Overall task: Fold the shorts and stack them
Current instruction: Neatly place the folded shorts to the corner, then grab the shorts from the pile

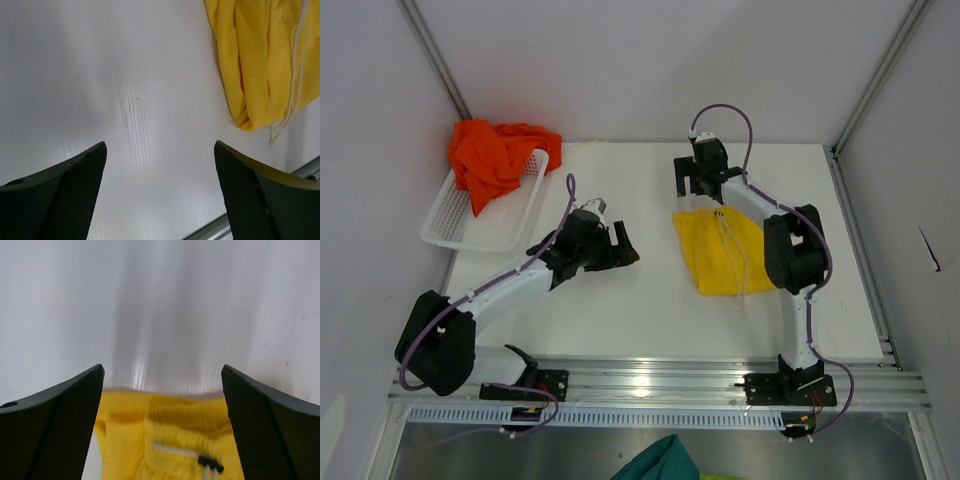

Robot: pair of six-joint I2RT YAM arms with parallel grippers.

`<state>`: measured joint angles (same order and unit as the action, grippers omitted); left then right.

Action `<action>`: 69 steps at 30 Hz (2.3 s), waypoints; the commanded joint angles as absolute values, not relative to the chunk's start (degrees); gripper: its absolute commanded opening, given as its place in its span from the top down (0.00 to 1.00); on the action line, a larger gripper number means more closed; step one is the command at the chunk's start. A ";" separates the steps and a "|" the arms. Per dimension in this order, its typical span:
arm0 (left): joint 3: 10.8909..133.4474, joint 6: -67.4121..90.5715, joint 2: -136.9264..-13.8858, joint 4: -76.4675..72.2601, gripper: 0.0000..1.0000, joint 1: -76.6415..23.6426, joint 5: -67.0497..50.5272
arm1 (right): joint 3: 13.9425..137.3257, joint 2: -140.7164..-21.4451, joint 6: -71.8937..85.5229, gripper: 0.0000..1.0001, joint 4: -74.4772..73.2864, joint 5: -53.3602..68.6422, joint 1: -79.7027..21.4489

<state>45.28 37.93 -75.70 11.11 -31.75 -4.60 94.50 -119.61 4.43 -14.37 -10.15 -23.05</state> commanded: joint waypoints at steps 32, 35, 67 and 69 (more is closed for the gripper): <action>39.55 36.65 -71.11 7.03 0.11 -31.29 -8.44 | 56.26 -95.55 -0.26 0.05 -21.36 -6.68 -11.09; 40.17 36.30 -70.05 7.99 0.10 -31.29 -8.18 | 54.24 -92.56 -0.26 0.06 -21.79 -9.91 -10.63; 67.14 58.08 -71.87 22.42 0.01 12.72 -3.95 | 33.40 -63.10 23.83 0.00 11.78 -7.82 -27.41; 69.16 62.02 -74.61 21.80 0.01 14.93 -5.27 | 34.80 -64.76 19.62 0.01 9.69 -13.75 -31.26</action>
<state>65.41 53.15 -71.02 24.45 11.64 -0.89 32.36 -64.55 22.61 -0.01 -8.47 -27.46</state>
